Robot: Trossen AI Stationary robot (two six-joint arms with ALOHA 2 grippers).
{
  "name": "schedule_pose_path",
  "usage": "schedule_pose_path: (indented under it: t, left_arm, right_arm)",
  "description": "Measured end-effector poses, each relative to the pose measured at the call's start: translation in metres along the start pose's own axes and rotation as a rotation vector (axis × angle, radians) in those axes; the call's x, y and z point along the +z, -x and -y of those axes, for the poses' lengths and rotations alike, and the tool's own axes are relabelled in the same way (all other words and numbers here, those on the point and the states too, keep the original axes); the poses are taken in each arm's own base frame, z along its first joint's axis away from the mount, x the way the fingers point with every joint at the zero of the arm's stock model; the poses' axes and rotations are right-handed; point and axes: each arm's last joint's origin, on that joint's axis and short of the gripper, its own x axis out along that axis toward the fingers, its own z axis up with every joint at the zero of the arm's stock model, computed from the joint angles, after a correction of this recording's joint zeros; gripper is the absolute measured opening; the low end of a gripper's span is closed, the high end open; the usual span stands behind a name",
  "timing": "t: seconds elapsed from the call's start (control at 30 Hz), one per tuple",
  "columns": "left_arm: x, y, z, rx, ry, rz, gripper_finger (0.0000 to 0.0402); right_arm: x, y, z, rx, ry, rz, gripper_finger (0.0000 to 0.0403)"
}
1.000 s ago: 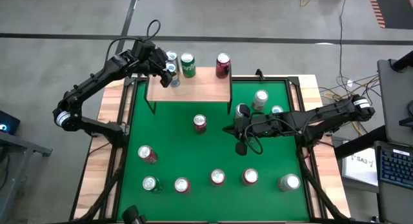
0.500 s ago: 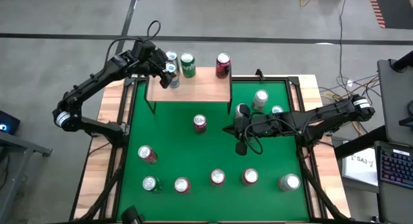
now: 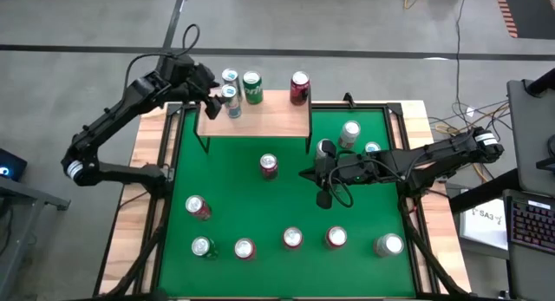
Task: Place canned beverage on shelf
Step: Put the white and red can on the shelf
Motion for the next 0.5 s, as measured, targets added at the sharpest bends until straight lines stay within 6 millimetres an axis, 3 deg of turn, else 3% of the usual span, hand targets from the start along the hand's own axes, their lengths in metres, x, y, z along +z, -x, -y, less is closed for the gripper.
schedule_pose_path:
  t: [0.23,0.5]
  left_arm:
    - [-0.002,0.039,0.011,-0.006,0.026,0.092,0.0295]
    - [-0.017,0.076,0.043,-0.131,0.019,0.253,0.0295]
  right_arm:
    - [0.002,0.0,0.0,0.001,-0.005,0.017,0.0009]
    - [0.007,0.0,-0.001,0.005,0.01,0.067,0.0009]
